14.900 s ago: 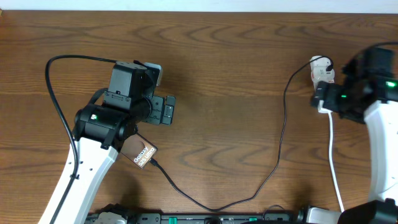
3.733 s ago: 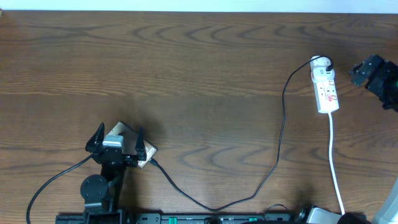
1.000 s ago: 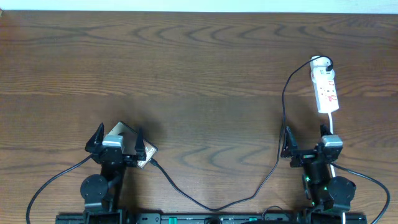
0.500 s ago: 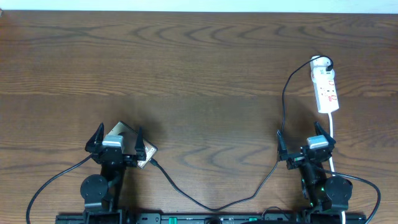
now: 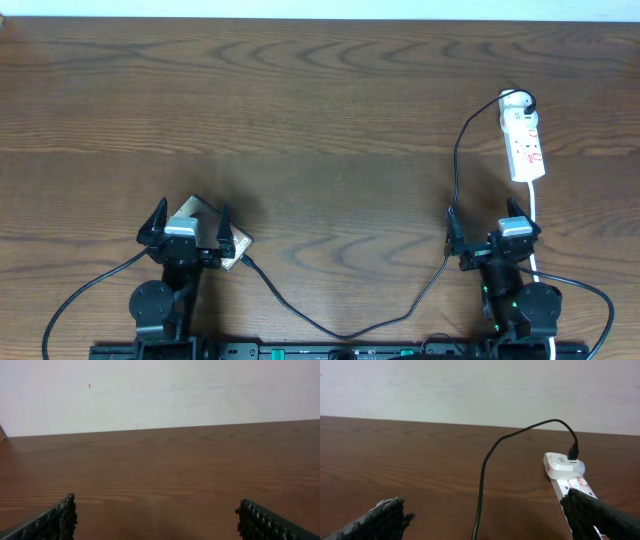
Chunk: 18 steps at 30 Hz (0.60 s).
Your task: Plug charger to phone and switch on socket
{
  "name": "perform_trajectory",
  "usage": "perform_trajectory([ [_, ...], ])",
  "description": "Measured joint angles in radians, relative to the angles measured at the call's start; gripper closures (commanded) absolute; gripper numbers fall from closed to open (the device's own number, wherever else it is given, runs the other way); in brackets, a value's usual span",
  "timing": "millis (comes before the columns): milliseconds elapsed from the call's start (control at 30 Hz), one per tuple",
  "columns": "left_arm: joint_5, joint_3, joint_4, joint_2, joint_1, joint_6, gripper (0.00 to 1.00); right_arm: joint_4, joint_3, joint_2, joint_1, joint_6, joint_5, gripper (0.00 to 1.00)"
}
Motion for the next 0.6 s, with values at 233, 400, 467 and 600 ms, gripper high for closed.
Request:
perform_trajectory([
  [233,0.0,0.0,0.0,0.0,0.0,0.0,0.01,-0.005,0.0,0.0,0.029,0.023,0.058,0.01],
  [400,0.0,0.0,0.0,0.0,0.0,0.0,0.01,-0.006,0.0,0.0,0.029,0.034,0.075,0.01],
  [467,0.0,0.0,0.0,0.0,0.0,0.0,0.01,-0.006,0.0,0.0,0.029,0.035,0.077,0.01],
  [600,0.0,0.0,0.0,0.0,0.0,0.0,0.01,-0.006,0.0,0.0,0.029,0.04,0.079,0.01],
])
